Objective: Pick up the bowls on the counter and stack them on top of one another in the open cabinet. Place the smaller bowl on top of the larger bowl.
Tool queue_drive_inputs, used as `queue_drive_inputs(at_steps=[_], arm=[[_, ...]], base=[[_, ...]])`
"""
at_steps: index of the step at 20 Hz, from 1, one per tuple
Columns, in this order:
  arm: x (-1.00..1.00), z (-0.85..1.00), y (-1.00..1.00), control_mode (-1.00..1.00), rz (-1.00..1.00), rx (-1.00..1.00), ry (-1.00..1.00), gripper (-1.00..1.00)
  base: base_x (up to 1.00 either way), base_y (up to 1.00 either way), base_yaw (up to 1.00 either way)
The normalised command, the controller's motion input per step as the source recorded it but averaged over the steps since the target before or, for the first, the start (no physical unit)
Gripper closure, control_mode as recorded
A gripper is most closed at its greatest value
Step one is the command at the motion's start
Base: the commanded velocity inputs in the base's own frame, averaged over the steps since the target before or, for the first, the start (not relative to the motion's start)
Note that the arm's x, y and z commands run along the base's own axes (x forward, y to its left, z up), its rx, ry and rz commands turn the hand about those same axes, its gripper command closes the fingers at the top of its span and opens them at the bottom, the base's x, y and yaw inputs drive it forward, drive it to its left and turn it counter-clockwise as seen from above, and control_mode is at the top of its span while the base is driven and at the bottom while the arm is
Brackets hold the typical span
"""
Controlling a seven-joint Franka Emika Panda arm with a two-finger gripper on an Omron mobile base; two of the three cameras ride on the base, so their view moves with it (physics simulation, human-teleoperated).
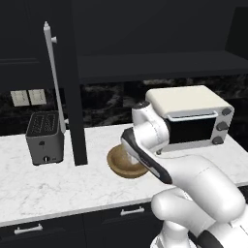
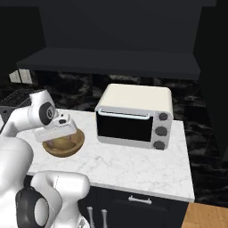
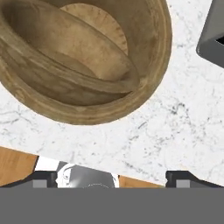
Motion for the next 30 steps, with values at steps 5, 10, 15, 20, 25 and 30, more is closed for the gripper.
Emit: queue_drive_inputs(at_steps=[5, 10, 15, 20, 25, 30], arm=[[0.11, -0.21, -0.01, -1.0, 0.15, -0.01, 0.06, -1.0], [0.49, 0.07, 0.64, -1.0, 0.37, -0.12, 0.01, -1.0], [0.16, -0.1, 0.39, -1.0, 0.41, -0.08, 0.03, -1.0], [0.39, -0.37, 0.34, -1.0, 0.37, -0.05, 0.11, -1.0], [0.12, -0.33, 0.28, -1.0, 0.28, -0.07, 0.1, -1.0], [-0.37, -0.24, 0.01, -1.0, 0.14, -0.04, 0.03, -1.0]], base=[[0.0, 0.0, 0.0], [0.0, 0.0, 0.0], [0.0, 0.0, 0.0], [0.0, 0.0, 0.0], [0.0, 0.0, 0.0], [0.0, 0.0, 0.0]])
